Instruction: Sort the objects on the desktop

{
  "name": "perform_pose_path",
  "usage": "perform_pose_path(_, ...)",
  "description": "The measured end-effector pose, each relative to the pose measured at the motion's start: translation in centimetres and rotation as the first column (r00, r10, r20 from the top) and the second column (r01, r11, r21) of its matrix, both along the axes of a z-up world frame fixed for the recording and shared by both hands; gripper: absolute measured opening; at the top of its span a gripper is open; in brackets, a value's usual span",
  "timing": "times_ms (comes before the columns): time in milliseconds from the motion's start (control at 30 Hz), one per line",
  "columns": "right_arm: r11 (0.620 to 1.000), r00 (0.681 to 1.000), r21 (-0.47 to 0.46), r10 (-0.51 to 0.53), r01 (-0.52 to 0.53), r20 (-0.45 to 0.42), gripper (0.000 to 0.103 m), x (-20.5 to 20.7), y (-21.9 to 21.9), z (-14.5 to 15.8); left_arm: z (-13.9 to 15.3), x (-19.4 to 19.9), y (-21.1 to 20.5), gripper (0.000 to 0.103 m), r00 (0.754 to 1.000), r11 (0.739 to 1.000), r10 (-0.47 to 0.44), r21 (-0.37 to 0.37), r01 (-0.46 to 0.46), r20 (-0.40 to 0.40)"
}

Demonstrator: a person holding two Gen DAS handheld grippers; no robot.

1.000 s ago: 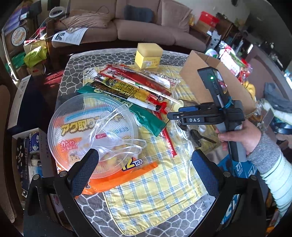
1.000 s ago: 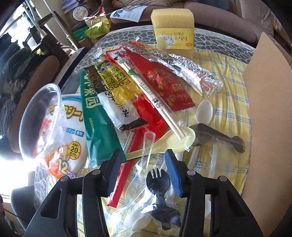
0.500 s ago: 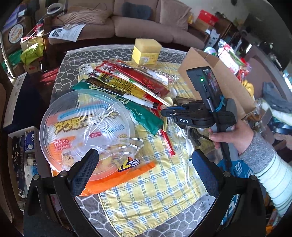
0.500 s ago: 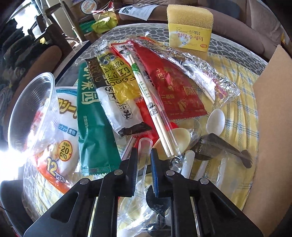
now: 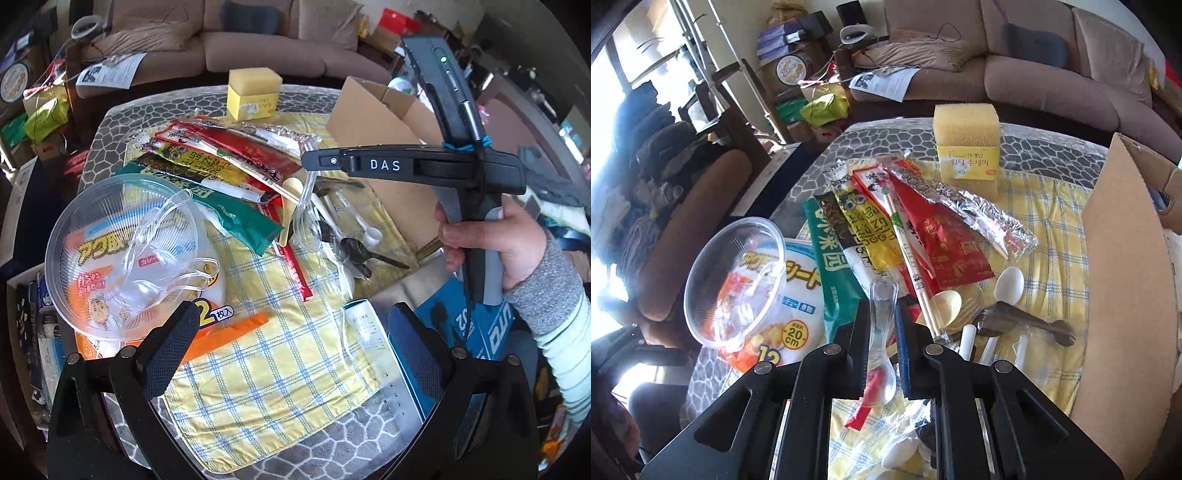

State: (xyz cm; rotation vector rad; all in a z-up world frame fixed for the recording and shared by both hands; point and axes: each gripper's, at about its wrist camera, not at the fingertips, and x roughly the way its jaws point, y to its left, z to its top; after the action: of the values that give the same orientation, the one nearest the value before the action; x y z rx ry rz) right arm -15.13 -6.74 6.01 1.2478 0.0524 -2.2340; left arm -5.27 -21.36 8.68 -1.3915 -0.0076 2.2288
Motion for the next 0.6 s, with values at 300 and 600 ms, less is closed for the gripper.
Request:
perform_pose_path(300,0.989,0.994,-0.106,0.095,-0.1,-0.052,0.012,2.7,-2.3,6.8,3.0,-2.6,-0.3,0.102,0.989,1.0,0.025,0.0,-0.025,-0.144)
perform_pose_path(600,0.967,0.98,-0.163,0.183,-0.194,-0.083,0.012,5.1,-6.0,10.7,2.5,-3.6,-2.0,0.022,0.992,0.998,0.053,-0.014,-0.055,-0.112)
